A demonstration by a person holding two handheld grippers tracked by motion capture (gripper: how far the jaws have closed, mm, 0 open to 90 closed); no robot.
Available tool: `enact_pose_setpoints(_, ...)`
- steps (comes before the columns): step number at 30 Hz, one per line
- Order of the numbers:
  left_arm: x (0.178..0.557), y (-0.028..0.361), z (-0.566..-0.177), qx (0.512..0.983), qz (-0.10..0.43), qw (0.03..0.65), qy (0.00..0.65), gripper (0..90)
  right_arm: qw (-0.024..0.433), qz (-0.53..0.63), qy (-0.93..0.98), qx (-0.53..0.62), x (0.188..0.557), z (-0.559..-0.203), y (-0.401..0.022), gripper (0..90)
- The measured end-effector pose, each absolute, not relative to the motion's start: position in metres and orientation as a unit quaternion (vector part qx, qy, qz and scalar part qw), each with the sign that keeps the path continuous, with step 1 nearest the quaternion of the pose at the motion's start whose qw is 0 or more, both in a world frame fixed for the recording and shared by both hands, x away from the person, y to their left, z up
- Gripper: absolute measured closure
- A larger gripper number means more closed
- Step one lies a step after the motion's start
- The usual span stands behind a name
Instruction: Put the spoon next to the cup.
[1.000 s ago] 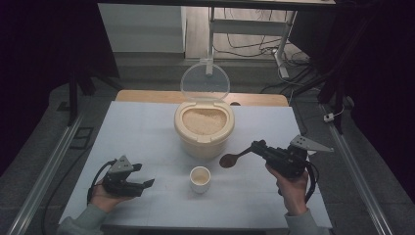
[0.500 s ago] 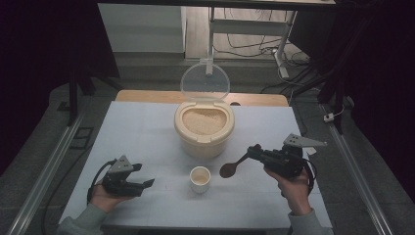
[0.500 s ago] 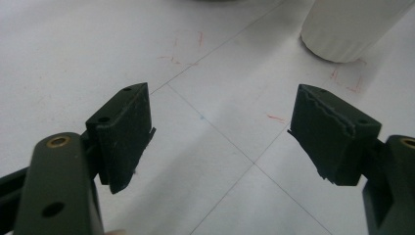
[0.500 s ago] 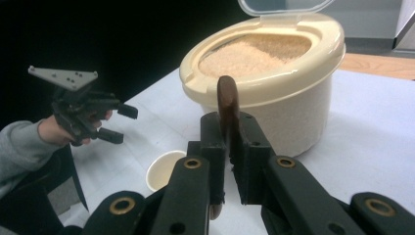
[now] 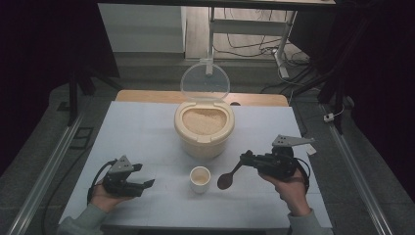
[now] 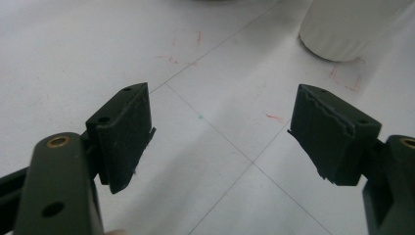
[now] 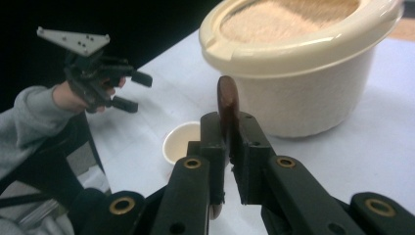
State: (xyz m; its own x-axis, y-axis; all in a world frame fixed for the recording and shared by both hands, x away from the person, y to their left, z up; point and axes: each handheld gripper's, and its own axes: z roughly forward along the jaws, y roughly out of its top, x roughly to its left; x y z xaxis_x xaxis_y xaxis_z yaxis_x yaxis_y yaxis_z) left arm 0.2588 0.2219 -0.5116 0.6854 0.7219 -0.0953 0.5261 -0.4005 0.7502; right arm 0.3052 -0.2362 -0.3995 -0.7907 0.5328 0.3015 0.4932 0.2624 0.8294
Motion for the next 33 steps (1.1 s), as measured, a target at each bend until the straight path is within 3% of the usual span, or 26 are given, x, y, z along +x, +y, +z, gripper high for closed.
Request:
enact_pose_setpoints(19,0.259,0.222,-0.512,0.829,0.12,0.396,0.376,23.1,-0.063,0.462,0.834,0.297,0.31,-0.42,-0.207,83.8)
enact_pose_setpoints(33,0.259,0.221,-0.513,0.832,0.118,0.392,0.374,23.0,-0.073,0.45,0.833,0.313,0.324,-0.436,-0.198,82.5)
